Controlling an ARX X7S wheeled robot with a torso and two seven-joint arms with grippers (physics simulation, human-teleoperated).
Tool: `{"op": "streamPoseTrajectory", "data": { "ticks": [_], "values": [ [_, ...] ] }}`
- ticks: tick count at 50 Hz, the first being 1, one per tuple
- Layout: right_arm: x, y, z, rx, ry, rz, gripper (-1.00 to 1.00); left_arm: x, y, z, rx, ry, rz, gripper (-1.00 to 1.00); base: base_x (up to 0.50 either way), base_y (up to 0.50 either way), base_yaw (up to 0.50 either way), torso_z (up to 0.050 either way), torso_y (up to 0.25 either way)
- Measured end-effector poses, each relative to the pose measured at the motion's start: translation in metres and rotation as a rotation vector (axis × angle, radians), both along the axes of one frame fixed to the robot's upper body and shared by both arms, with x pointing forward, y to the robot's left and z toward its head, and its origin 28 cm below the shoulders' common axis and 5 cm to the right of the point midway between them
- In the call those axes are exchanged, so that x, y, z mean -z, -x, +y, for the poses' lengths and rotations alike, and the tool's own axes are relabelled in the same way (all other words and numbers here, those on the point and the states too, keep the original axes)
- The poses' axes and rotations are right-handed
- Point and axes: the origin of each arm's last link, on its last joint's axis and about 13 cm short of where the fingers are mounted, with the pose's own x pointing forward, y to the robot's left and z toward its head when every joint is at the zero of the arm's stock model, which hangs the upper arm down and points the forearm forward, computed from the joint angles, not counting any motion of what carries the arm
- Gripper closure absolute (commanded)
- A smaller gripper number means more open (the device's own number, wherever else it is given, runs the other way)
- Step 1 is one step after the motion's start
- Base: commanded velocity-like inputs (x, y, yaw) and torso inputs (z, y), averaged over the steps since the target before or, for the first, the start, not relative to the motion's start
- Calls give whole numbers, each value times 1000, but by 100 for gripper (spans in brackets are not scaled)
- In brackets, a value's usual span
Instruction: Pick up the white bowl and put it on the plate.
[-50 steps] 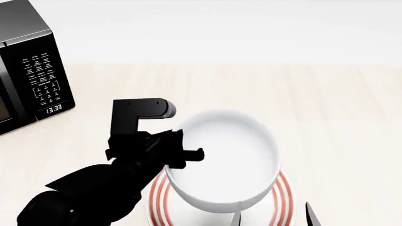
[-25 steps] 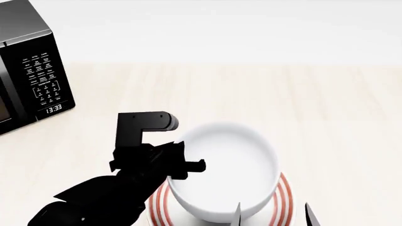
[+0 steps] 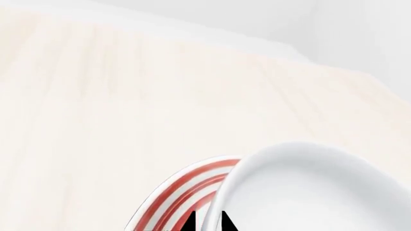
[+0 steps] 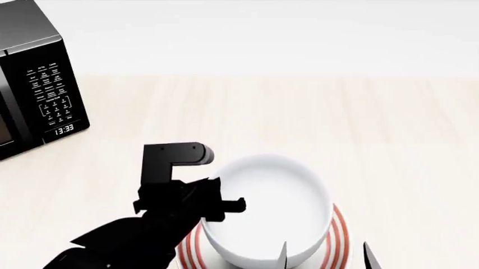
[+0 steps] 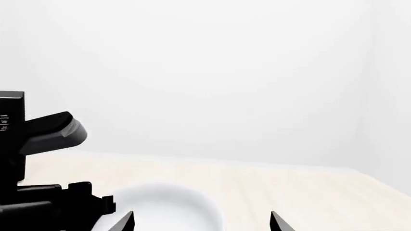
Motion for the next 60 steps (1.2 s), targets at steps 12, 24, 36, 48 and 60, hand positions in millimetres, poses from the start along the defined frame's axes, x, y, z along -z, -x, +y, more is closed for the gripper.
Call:
{"op": "streamPoseTrajectory", "data": {
  "ticks": [12, 24, 36, 48, 60],
  "values": [
    [0, 0, 0, -1, 0, 1, -100, 7, -1, 0, 0, -1, 17, 100, 0, 0, 0, 0, 1],
    [0, 0, 0, -2, -1, 1, -100, 11, -2, 1, -2, 2, 28, 100, 0, 0, 0, 0, 0],
    [0, 0, -1, -1, -1, 1, -100, 14, -3, 2, -1, 1, 34, -100, 0, 0, 0, 0, 0],
    [1, 0, 0, -2, -1, 2, -100, 7, -5, 6, -5, -33, -21, -100, 0, 0, 0, 0, 0],
    [-2, 1, 0, 0, 1, -5, -100, -23, 3, 24, -63, -142, -261, -100, 0, 0, 0, 0, 0]
  ]
}}
